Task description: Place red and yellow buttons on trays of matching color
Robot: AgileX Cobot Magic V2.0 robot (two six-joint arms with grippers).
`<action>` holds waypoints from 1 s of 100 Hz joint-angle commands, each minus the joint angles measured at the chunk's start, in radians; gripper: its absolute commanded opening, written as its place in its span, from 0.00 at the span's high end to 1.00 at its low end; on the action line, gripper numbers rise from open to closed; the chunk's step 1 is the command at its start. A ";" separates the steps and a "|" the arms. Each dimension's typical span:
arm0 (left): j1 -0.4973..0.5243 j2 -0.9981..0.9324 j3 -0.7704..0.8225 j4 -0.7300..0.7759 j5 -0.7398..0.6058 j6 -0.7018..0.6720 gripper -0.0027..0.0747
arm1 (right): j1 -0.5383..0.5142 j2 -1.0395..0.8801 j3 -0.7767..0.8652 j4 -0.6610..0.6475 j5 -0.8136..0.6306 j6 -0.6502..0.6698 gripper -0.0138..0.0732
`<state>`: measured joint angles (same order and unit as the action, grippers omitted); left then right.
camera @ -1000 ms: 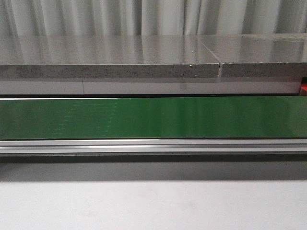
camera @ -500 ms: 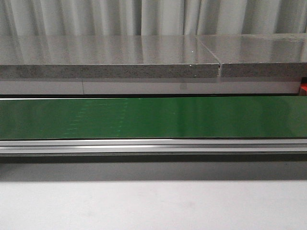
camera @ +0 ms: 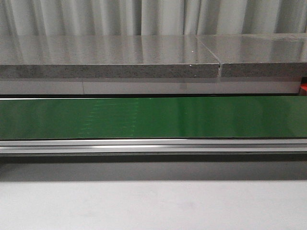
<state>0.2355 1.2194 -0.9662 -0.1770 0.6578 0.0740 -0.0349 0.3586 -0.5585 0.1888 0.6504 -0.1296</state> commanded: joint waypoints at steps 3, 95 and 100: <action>0.044 0.060 -0.081 -0.048 -0.021 -0.043 0.23 | 0.000 0.005 -0.023 -0.001 -0.069 -0.011 0.92; 0.123 0.672 -0.606 -0.058 0.295 -0.533 0.24 | 0.000 0.005 -0.023 -0.001 -0.069 -0.011 0.92; 0.123 0.697 -0.633 -0.058 0.297 -0.533 0.24 | 0.000 0.005 -0.023 -0.001 -0.069 -0.011 0.92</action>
<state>0.3554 1.9278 -1.5295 -0.2143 0.9589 -0.4369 -0.0349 0.3586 -0.5585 0.1888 0.6504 -0.1296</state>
